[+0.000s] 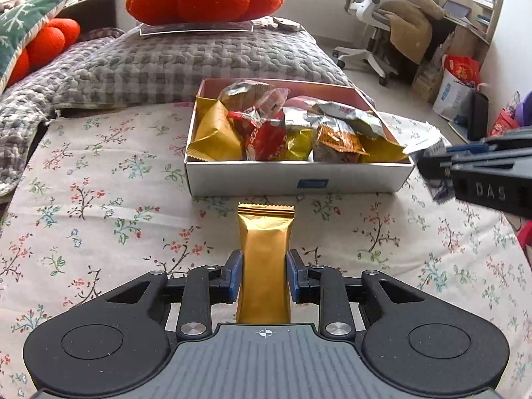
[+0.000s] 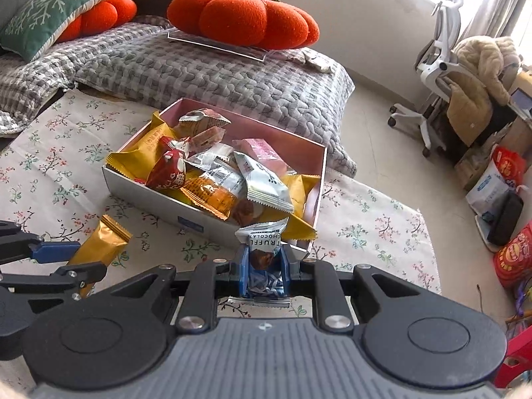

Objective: Organize snacks
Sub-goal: 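Carry the gold bar and truffle chocolate over the box with both grippers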

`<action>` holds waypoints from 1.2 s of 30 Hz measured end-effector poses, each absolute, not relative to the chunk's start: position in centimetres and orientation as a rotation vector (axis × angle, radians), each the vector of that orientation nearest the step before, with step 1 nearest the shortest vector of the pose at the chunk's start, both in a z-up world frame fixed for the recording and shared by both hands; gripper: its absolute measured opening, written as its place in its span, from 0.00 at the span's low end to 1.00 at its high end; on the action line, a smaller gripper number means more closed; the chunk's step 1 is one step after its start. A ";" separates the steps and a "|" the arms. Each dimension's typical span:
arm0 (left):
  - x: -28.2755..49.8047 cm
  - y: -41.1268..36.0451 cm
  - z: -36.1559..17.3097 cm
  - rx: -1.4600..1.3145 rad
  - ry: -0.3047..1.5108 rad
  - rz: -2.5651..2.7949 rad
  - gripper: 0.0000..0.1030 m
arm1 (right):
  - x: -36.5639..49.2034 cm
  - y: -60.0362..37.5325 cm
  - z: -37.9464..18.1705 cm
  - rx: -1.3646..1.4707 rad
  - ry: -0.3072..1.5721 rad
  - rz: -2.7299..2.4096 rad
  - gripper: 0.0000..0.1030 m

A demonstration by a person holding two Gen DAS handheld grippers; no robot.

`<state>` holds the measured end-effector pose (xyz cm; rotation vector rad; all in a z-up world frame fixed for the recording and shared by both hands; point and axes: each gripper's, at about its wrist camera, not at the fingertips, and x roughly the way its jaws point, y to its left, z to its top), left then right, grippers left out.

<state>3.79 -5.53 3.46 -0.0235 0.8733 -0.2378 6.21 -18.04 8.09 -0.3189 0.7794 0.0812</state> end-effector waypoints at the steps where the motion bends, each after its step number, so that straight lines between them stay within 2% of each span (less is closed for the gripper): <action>1: 3.8 -5.6 3.7 -0.027 0.873 -0.236 0.25 | 6.2 -18.2 8.1 -0.304 0.785 0.088 0.17; 6: 3.7 -6.5 5.2 -0.019 0.845 -0.213 0.25 | 6.8 -19.7 8.5 -0.094 0.855 0.167 0.17; 20: 4.0 -8.7 8.9 -0.040 0.785 -0.166 0.25 | 6.8 -22.7 10.0 0.210 0.871 0.278 0.17; 36: 5.8 -11.9 9.7 0.045 0.764 -0.151 0.25 | 7.7 -25.6 10.7 0.282 0.818 0.279 0.17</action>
